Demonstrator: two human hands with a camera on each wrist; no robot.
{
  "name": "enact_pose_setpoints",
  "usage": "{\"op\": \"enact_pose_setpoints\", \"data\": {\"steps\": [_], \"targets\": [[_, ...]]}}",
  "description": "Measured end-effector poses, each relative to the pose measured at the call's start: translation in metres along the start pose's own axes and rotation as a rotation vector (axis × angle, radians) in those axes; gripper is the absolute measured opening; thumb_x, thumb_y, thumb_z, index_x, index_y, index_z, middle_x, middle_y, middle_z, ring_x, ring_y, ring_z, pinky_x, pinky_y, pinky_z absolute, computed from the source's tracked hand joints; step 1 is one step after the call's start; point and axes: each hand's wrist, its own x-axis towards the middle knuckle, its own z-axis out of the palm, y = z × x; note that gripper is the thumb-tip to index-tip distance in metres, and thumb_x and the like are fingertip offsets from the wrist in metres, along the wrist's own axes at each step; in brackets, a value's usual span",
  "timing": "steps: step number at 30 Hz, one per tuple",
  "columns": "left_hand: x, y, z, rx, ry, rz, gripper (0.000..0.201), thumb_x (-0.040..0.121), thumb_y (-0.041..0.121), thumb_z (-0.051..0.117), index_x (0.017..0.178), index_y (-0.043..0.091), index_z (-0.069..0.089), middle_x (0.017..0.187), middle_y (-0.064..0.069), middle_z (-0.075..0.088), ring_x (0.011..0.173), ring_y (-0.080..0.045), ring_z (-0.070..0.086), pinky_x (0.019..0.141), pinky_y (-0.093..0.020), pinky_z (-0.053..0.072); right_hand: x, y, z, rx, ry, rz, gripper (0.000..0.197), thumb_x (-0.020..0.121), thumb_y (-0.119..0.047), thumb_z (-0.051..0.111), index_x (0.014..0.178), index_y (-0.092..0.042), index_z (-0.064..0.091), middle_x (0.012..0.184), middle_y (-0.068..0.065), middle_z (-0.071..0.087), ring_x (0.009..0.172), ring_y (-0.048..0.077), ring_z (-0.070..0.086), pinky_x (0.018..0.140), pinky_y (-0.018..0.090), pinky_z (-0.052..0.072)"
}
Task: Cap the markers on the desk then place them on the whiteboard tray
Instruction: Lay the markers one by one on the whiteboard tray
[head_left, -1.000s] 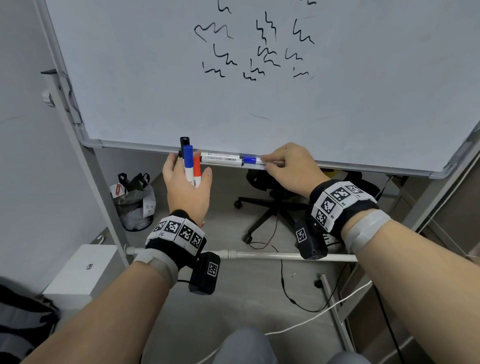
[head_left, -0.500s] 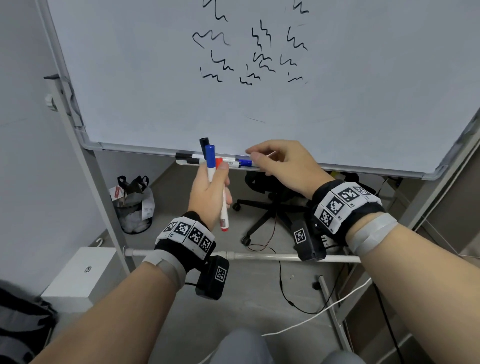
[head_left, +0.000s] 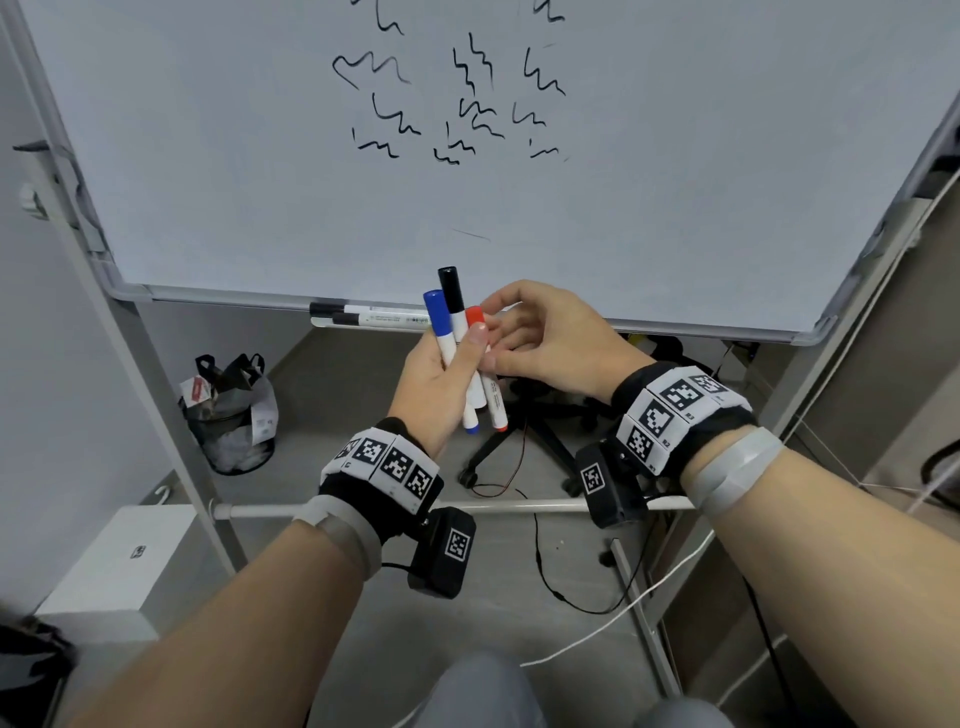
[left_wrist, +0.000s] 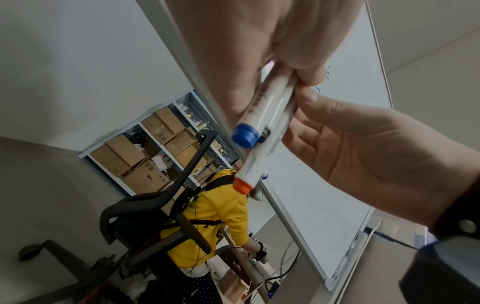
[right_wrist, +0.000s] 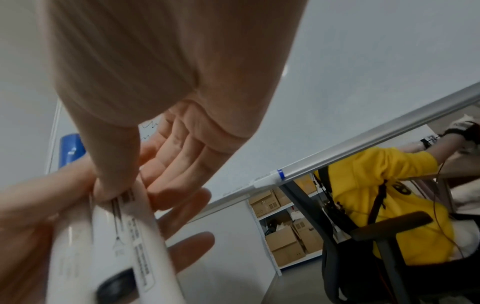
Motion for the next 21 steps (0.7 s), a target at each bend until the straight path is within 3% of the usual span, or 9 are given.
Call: {"op": "enact_pose_setpoints", "data": {"steps": [4,7,8,10,12,15,17,19,21], "targets": [[-0.002,0.006,-0.001,0.031,-0.015,0.010,0.036,0.105,0.034,0.053,0.135,0.016,0.061,0.129,-0.008,0.071,0.121,-0.025,0.068,0.102,-0.058,0.052,0.004,-0.002,0.002,0.011,0.056,-0.014,0.047,0.079,-0.012,0.088,0.118,-0.019,0.062,0.097,0.005,0.079,0.083,0.028,0.079,0.084,0.036,0.065],[-0.001,0.008,-0.010,0.145,0.092,0.026,0.031,0.106,0.033,0.050,0.132,0.023,0.065,0.122,-0.003,0.072,0.107,-0.018,0.073,0.093,-0.046,0.061,0.014,0.002,-0.004,-0.062,0.223,-0.078,0.033,0.083,-0.014,0.083,0.114,-0.018,0.071,0.099,0.004,0.079,0.088,0.027,0.077,0.088,0.037,0.064],[-0.001,0.008,-0.013,0.188,0.135,0.042,0.030,0.106,0.036,0.049,0.130,0.027,0.066,0.119,0.000,0.071,0.101,-0.016,0.073,0.090,-0.043,0.062,0.017,0.005,-0.007,-0.121,0.272,-0.105,0.030,0.085,-0.015,0.081,0.113,-0.020,0.074,0.100,0.001,0.078,0.088,0.023,0.076,0.087,0.034,0.063],[0.001,0.009,-0.018,0.247,0.203,0.055,0.032,0.105,0.045,0.047,0.130,0.035,0.064,0.110,0.003,0.069,0.088,-0.015,0.072,0.081,-0.040,0.065,0.020,0.008,-0.013,-0.273,0.319,-0.128,0.029,0.090,-0.016,0.075,0.117,-0.026,0.077,0.103,-0.010,0.076,0.088,0.010,0.072,0.081,0.019,0.053],[0.003,0.008,-0.023,0.267,0.227,0.039,0.034,0.104,0.050,0.045,0.132,0.040,0.061,0.094,-0.002,0.067,0.071,-0.016,0.067,0.068,-0.037,0.065,0.022,0.010,-0.014,-0.396,0.313,-0.118,0.029,0.094,-0.019,0.072,0.121,-0.029,0.078,0.106,-0.013,0.073,0.089,0.004,0.068,0.076,0.008,0.041],[0.005,0.005,-0.026,0.270,0.221,0.042,0.032,0.105,0.048,0.044,0.131,0.037,0.059,0.074,0.000,0.054,0.053,-0.010,0.048,0.045,-0.028,0.049,0.027,0.016,-0.012,-0.444,0.290,-0.076,0.029,0.092,-0.017,0.076,0.120,-0.024,0.079,0.106,-0.006,0.077,0.092,0.005,0.069,0.073,-0.002,0.037],[0.007,0.002,-0.028,0.262,0.227,0.038,0.027,0.106,0.043,0.045,0.125,0.030,0.059,0.072,0.003,0.049,0.051,-0.007,0.041,0.044,-0.021,0.039,0.029,0.019,-0.010,-0.468,0.276,-0.045,0.024,0.090,-0.017,0.079,0.113,-0.023,0.081,0.102,-0.006,0.079,0.090,0.005,0.068,0.071,-0.005,0.037],[0.010,0.000,-0.029,0.238,0.219,0.013,0.022,0.106,0.039,0.046,0.120,0.027,0.057,0.074,-0.001,0.050,0.050,-0.007,0.040,0.043,-0.021,0.035,0.031,0.022,-0.007,-0.489,0.267,-0.032,0.022,0.090,-0.019,0.079,0.111,-0.024,0.082,0.099,-0.007,0.078,0.092,0.007,0.067,0.073,-0.001,0.036],[0.011,0.000,-0.029,0.228,0.190,0.001,0.018,0.106,0.035,0.047,0.119,0.028,0.058,0.076,-0.007,0.051,0.048,-0.010,0.039,0.040,-0.022,0.033,0.032,0.024,-0.004,-0.492,0.264,-0.015,0.022,0.091,-0.020,0.078,0.112,-0.025,0.082,0.098,-0.008,0.076,0.093,0.010,0.064,0.075,0.011,0.040]]}}
